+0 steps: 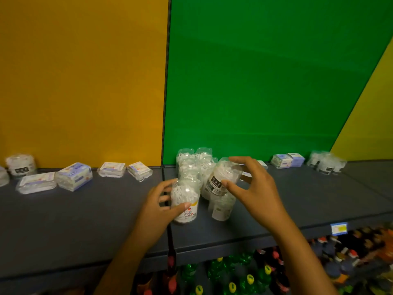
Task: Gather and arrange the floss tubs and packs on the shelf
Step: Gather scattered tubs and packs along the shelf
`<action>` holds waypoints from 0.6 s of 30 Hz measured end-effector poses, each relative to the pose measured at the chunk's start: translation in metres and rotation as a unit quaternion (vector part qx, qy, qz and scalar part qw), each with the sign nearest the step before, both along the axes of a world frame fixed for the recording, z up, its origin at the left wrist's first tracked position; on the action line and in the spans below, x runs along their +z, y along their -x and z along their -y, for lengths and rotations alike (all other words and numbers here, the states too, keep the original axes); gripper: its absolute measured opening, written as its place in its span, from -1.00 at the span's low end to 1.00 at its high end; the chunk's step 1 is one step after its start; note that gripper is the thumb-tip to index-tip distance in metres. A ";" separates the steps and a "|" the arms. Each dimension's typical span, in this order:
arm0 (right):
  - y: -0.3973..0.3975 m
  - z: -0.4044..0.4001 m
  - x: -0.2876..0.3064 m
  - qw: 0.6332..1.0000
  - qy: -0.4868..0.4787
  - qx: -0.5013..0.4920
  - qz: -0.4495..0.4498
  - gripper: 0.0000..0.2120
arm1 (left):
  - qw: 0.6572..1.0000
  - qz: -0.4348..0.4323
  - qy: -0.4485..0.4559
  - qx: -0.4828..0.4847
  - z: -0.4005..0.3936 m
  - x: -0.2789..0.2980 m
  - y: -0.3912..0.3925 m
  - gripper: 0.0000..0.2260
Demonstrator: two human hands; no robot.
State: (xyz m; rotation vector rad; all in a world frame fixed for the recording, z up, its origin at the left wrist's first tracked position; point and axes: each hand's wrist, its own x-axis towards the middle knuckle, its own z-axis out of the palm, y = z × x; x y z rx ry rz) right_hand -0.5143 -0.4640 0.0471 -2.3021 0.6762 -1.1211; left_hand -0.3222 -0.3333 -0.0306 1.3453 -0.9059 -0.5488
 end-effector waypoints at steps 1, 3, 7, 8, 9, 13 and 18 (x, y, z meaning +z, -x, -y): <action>0.000 0.004 0.001 1.000 -0.002 0.003 0.004 -0.56 | 1.000 0.001 -0.005 0.000 0.003 -0.003 0.002 -0.45; -0.001 0.011 0.002 1.000 -0.005 0.012 0.008 -0.56 | 1.000 0.002 -0.008 0.003 0.007 -0.009 0.008 -0.45; -0.002 0.022 0.003 0.999 -0.003 0.045 0.014 -0.56 | 1.000 0.009 -0.008 0.027 0.015 -0.019 0.018 -0.45; 0.001 0.025 0.003 0.998 -0.004 0.056 0.014 -0.56 | 0.999 0.009 -0.007 0.037 0.017 -0.021 0.021 -0.44; 0.004 0.027 0.003 0.998 -0.007 0.064 0.012 -0.56 | 0.999 0.009 -0.006 0.047 0.019 -0.022 0.025 -0.44; 0.020 0.037 0.006 0.996 -0.008 0.089 0.006 -0.56 | 0.997 0.013 -0.012 0.080 0.026 -0.025 0.039 -0.44; 0.040 0.046 0.006 0.993 -0.009 0.119 0.012 -0.56 | 0.992 0.040 -0.031 0.117 0.027 -0.022 0.055 -0.44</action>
